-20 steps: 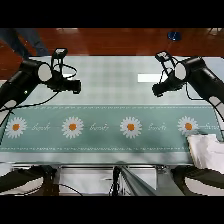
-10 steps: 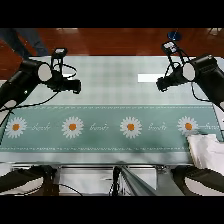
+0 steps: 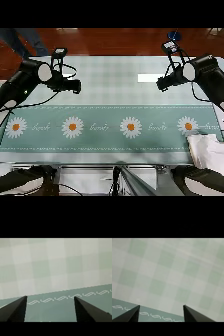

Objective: Fold the shirts.

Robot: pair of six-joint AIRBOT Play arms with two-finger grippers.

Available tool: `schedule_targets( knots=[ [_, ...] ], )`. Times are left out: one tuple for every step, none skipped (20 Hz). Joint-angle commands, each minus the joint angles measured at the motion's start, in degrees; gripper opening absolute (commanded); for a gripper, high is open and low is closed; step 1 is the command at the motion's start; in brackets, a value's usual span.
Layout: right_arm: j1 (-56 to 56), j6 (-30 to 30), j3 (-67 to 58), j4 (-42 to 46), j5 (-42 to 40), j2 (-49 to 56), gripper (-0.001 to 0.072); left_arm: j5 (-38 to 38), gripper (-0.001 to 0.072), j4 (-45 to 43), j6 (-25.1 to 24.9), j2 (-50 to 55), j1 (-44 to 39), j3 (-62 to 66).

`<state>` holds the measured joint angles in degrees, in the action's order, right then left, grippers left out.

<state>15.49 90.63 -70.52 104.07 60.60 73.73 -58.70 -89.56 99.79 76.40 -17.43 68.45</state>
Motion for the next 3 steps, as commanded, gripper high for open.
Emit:
schedule_targets(
  knots=[
    [0.04,0.0,0.0,-0.02,0.0,-0.04,0.0597,0.02,0.072,0.0,-0.04,0.02,-0.04,0.04],
    [0.04,0.0,0.0,-0.02,0.0,-0.04,0.0597,0.02,0.072,0.0,-0.04,0.02,-0.04,0.04],
    [0.04,0.0,0.0,-0.02,0.0,-0.04,0.0597,0.02,0.072,0.0,-0.04,0.02,-0.04,0.04]
  ],
)
